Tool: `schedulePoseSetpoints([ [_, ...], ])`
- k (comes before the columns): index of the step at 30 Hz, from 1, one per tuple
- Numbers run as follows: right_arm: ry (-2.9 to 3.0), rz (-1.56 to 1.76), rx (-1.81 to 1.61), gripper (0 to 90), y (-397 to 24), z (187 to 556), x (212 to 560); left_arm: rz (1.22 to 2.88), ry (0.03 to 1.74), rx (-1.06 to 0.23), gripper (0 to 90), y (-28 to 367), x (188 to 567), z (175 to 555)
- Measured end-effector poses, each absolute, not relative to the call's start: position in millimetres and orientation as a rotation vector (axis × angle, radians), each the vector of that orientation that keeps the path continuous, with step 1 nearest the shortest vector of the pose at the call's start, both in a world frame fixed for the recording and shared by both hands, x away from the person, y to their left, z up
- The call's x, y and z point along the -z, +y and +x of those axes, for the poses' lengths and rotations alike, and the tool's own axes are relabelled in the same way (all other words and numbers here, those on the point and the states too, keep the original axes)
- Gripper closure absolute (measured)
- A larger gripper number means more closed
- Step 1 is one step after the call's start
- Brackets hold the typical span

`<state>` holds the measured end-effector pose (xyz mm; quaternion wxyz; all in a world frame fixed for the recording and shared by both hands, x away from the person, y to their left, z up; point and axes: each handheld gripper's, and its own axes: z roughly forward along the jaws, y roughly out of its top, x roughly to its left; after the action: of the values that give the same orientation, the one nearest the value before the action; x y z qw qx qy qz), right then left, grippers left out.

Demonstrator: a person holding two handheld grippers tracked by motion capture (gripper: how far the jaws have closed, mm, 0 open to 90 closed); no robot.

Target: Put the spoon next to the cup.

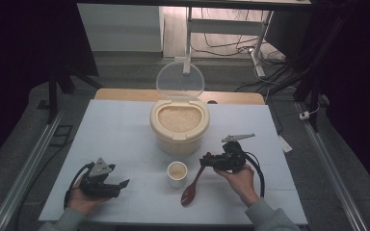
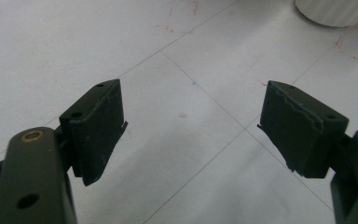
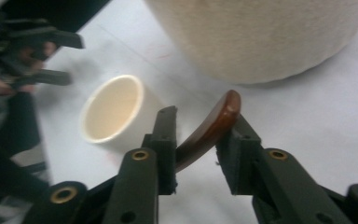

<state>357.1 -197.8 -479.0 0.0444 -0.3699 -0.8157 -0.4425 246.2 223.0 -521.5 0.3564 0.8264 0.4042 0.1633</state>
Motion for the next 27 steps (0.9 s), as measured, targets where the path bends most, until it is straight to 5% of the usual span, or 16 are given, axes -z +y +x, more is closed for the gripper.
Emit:
schedulePoseSetpoints([
  [27,-2.809,-1.306,1.222,38.6,-183.6,373.4,515.1,2.14,1.041,-0.419,21.5,222.5,522.6,245.6],
])
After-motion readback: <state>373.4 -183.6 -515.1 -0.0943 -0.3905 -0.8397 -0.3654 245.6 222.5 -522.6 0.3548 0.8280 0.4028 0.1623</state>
